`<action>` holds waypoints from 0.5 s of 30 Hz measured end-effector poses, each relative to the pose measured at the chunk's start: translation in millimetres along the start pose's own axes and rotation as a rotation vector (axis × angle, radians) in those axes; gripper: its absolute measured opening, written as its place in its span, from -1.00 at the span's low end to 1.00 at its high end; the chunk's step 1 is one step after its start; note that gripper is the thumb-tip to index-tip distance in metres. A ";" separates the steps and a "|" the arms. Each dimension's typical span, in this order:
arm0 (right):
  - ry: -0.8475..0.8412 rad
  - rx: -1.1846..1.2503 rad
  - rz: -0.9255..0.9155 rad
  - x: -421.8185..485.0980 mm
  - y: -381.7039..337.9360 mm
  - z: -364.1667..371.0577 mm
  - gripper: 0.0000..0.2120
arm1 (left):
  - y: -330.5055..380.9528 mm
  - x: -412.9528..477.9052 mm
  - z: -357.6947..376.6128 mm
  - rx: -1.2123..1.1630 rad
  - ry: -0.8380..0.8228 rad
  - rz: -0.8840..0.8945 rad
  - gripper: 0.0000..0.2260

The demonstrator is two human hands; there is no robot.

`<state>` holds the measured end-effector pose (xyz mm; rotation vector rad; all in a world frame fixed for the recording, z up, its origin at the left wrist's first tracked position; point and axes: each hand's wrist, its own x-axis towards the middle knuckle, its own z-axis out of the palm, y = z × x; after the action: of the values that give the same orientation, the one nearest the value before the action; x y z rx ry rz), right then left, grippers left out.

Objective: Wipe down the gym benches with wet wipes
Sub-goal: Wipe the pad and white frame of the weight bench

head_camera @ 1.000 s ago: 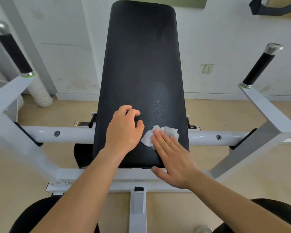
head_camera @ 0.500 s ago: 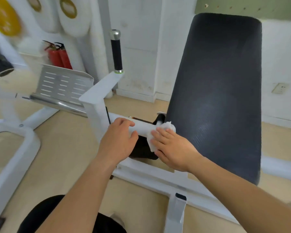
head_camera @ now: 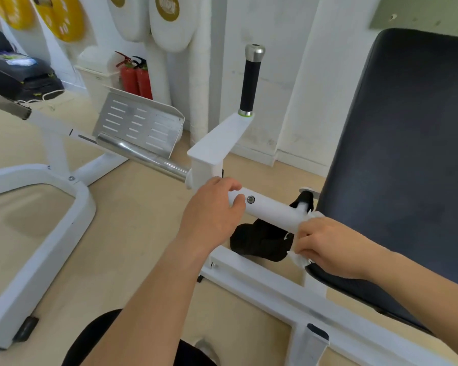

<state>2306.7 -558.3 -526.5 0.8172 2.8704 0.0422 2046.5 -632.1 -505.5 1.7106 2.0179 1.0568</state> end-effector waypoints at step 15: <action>0.570 0.498 0.165 31.5 -28.7 -81.5 -0.84 | 40.0 -13.3 18.9 -0.414 0.022 0.027 -0.77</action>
<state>2252.4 -564.9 -452.5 1.3115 3.3875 -0.5235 2090.9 -637.1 -494.0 1.5143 1.6418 1.3911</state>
